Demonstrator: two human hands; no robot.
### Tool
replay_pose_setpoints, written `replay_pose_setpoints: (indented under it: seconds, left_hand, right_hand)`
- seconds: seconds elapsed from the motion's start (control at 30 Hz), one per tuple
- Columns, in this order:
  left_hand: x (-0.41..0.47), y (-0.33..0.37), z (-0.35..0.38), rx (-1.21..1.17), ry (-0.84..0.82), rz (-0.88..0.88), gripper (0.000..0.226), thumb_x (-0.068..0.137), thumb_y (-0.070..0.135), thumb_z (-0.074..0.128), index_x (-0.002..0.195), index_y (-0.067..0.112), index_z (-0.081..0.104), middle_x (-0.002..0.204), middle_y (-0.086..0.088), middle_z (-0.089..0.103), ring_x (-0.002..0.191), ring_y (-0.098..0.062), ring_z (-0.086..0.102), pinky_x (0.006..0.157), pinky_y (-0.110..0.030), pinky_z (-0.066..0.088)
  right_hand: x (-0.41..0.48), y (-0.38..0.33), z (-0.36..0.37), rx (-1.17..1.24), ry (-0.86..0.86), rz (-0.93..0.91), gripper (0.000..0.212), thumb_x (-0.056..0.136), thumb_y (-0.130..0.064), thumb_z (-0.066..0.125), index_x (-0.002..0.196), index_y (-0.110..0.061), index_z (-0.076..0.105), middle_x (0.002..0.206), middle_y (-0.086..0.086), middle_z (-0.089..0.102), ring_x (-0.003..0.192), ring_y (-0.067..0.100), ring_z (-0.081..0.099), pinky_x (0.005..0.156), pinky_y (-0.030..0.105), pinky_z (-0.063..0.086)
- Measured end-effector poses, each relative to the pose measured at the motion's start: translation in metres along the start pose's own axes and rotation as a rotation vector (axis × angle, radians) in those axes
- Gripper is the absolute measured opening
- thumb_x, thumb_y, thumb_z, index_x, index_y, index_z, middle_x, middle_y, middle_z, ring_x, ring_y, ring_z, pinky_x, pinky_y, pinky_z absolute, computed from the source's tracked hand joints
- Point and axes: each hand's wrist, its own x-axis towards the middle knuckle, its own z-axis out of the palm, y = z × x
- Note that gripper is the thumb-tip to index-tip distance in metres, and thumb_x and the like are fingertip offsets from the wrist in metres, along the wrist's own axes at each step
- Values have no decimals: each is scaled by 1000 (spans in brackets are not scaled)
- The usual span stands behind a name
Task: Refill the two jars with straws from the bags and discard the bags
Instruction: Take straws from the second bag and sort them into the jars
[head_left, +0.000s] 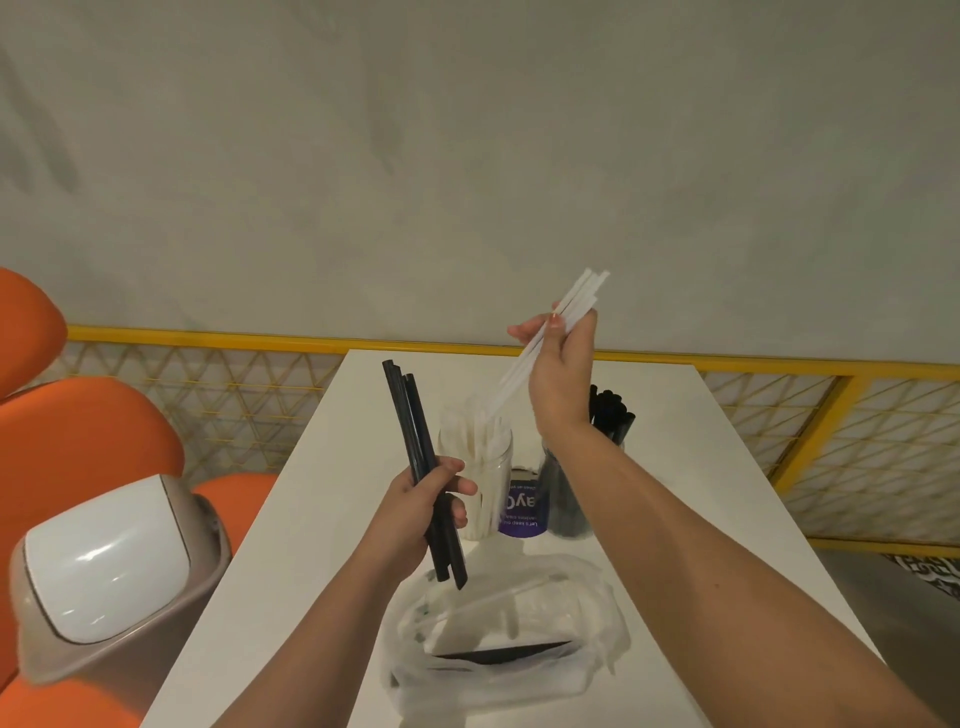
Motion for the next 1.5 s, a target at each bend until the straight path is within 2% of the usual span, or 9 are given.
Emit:
replay_pose_setpoints:
  seconds: [0.17,0.3,0.47,0.73,0.9,1.03,1.2,1.3,1.5]
  left_hand:
    - [1,6,-2,8,-8,11,13,95,13,49,100,5,59,67,-6,64,46,-16,48,50,-26,46]
    - [2,8,-3,-15,-34,6,13,95,14,50,99,4,58,58,-4,50,44,-15,41,51,-27,42]
    - [2,7,-6,-66,-92,14,20,97,24,47,95,6,57,53,1,37,42,-12,36,47,-25,37]
    - [0,8,-3,-72,-180,-20,44,84,56,42,76,13,47,48,2,36,38,-10,31,43,-22,33]
    - [-5,10,8,-51,-188,-66,48,89,57,37,68,14,43,49,0,38,38,-12,32,42,-23,34]
    - [-7,9,12,-4,-158,-69,53,87,60,35,58,15,41,50,-1,38,40,-13,32,43,-23,32]
    - [-6,6,13,-50,-23,-65,40,97,44,42,83,10,57,47,2,37,38,-11,33,40,-22,33]
    - [-5,5,14,54,9,-36,36,96,36,48,70,12,43,50,1,34,42,-13,28,46,-25,29]
    - [-8,4,23,243,-5,75,22,98,28,46,80,16,43,57,3,32,42,-8,28,46,-22,29]
  right_hand:
    - [-11,37,12,-211,-121,-7,20,101,-14,29,113,-2,39,89,0,62,83,-12,55,76,-5,35]
    - [-19,67,11,-363,-232,130,20,101,-18,33,112,-7,45,98,-3,59,80,6,55,72,15,45]
    - [-24,91,5,-852,-471,161,33,98,-17,41,128,-5,43,135,10,40,125,22,38,106,31,33]
    - [-29,43,15,-554,-262,-137,33,90,-19,57,121,-9,52,121,6,49,112,12,44,90,15,31]
    - [-37,22,26,-559,-515,186,31,90,-36,55,112,-14,54,83,-1,56,83,14,53,74,25,41]
    - [-40,23,23,-565,-558,301,22,95,-32,46,80,-17,46,71,-4,48,69,13,49,72,34,45]
    - [-45,19,20,-436,-523,373,19,99,-27,36,99,-10,45,75,0,53,76,19,57,70,32,53]
    - [-44,16,19,-361,-489,385,22,99,-30,36,105,-11,45,75,4,51,65,17,52,64,36,52]
    - [-45,8,14,-460,-459,289,33,83,-40,64,102,-20,47,73,-4,49,65,8,50,57,19,43]
